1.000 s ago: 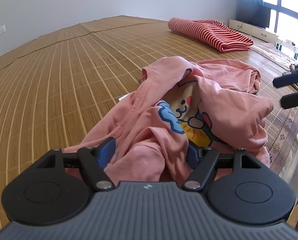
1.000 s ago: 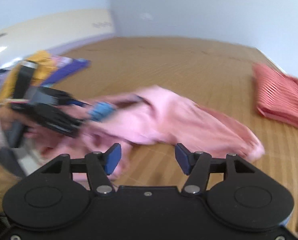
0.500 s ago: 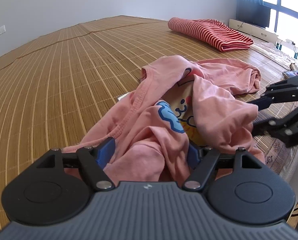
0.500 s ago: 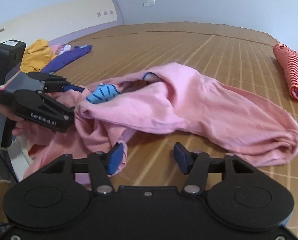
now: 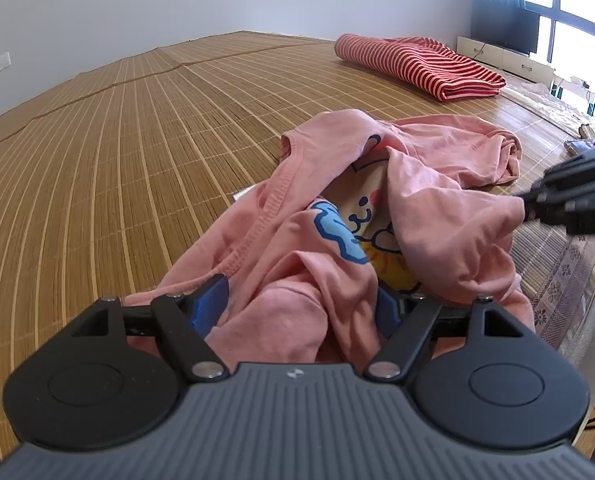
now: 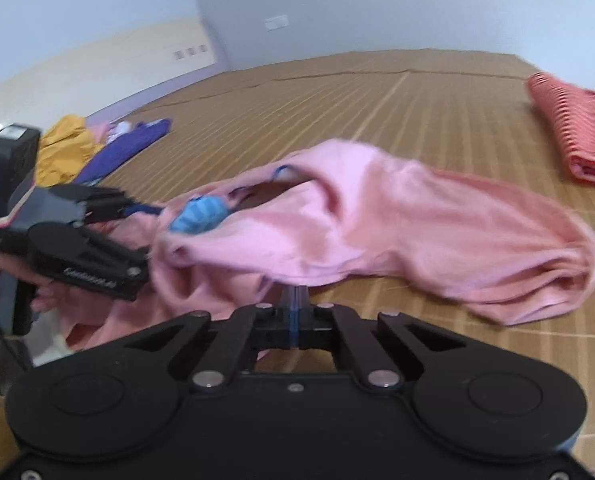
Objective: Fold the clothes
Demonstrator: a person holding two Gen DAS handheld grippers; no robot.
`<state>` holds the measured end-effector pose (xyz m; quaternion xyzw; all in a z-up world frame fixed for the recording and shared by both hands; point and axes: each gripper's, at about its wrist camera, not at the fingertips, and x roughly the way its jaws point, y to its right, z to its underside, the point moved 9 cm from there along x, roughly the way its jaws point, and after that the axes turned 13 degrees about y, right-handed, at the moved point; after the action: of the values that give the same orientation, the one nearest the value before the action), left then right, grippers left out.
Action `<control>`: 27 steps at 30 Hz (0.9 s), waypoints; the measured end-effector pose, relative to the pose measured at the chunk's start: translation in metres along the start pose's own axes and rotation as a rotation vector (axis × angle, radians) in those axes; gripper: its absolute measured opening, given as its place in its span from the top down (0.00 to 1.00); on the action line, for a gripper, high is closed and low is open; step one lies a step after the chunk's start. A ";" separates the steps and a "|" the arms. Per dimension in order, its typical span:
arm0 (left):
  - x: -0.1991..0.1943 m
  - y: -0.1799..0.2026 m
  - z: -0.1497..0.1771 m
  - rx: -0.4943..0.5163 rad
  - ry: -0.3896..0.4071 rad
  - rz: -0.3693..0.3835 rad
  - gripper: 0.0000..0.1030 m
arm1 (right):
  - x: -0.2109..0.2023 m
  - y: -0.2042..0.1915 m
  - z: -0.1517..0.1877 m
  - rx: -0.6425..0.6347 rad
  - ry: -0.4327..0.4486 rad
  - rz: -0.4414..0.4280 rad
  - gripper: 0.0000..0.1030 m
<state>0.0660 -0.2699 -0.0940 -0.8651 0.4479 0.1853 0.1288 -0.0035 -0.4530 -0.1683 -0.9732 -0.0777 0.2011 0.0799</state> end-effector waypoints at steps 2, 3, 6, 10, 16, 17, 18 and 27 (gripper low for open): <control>0.000 0.000 0.000 0.000 0.000 0.000 0.23 | -0.007 0.012 -0.004 -0.004 0.007 0.065 0.99; 0.000 0.000 0.000 0.000 0.000 0.000 0.23 | -0.011 0.017 -0.006 -0.008 0.014 0.090 0.99; 0.000 0.000 0.000 0.000 -0.001 0.000 0.23 | -0.025 0.037 -0.011 -0.014 0.025 0.178 0.99; -0.001 0.000 0.000 0.003 -0.004 0.000 0.23 | -0.037 0.046 -0.012 -0.014 0.019 0.154 0.98; -0.001 -0.001 0.001 0.003 -0.004 0.002 0.23 | -0.021 0.007 -0.006 0.067 0.040 -0.048 0.67; -0.001 -0.001 0.001 0.003 -0.005 0.002 0.23 | -0.017 -0.003 -0.006 0.057 0.035 -0.075 0.68; -0.001 -0.001 0.001 0.003 -0.005 0.003 0.23 | -0.012 -0.013 -0.004 0.042 0.023 -0.103 0.68; -0.001 -0.002 0.002 0.002 -0.005 0.008 0.22 | 0.012 -0.059 0.016 -0.063 -0.009 -0.169 0.53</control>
<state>0.0666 -0.2671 -0.0948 -0.8629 0.4511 0.1875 0.1299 -0.0059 -0.3911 -0.1763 -0.9643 -0.1660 0.1956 0.0656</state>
